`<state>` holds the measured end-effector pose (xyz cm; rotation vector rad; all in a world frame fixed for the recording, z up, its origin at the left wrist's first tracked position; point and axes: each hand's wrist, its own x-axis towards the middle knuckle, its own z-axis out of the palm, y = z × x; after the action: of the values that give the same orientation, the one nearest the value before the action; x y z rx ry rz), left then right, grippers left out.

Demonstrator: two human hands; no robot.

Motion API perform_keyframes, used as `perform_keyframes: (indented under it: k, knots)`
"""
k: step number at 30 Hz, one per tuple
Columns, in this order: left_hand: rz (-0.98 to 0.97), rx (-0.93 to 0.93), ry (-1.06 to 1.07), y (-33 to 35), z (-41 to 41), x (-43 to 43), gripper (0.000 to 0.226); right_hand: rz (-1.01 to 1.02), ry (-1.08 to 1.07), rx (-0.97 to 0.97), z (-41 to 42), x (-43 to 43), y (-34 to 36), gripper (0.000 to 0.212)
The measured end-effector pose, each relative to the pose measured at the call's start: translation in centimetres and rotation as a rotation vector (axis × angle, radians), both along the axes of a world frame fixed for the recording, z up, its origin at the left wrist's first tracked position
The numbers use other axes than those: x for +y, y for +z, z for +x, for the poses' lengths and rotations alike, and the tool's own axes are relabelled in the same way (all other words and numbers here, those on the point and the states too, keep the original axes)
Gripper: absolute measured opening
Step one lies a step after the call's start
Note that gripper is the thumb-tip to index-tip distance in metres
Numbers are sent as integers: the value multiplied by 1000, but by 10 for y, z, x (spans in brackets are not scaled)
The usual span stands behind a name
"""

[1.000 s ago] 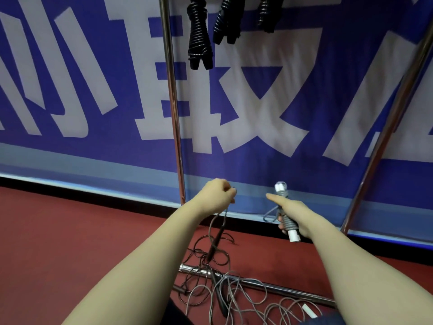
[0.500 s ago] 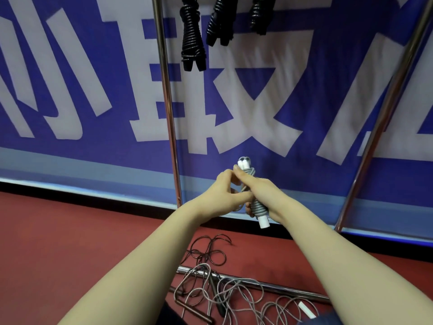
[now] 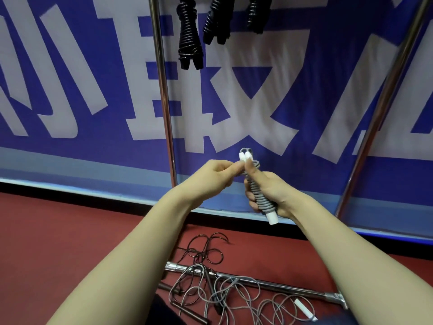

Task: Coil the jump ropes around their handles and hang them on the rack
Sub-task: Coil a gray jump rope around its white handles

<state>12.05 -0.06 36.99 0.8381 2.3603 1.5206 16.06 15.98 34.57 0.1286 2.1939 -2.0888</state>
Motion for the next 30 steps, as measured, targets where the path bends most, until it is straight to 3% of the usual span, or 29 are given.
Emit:
perform_keyframes:
  k: [4,14,18,19,24,27,30]
  knots:
    - [-22,63,-16,4,-4,-11,29,209,12,-24,1,9,-5,36]
    - [48,80,7,3,-1,-5,14,541,-249,21,-9,24,-16,22]
    - [146,-58,29,5,-3,1,20,1140,-447,116,-6,25,-17,13]
    - [144,-74,9,5,-3,1,22,1183,-476,143,-4,25,-15,12]
    - [6,1,-112,-4,-6,-7,24,1060,-491,145,-4,33,-12,9]
    - [-66,71,-171,-7,-7,-9,31,658,-449,154,-6,34,-7,16]
    - [-30,103,-170,-8,-9,-11,35,268,-226,166,0,26,4,26]
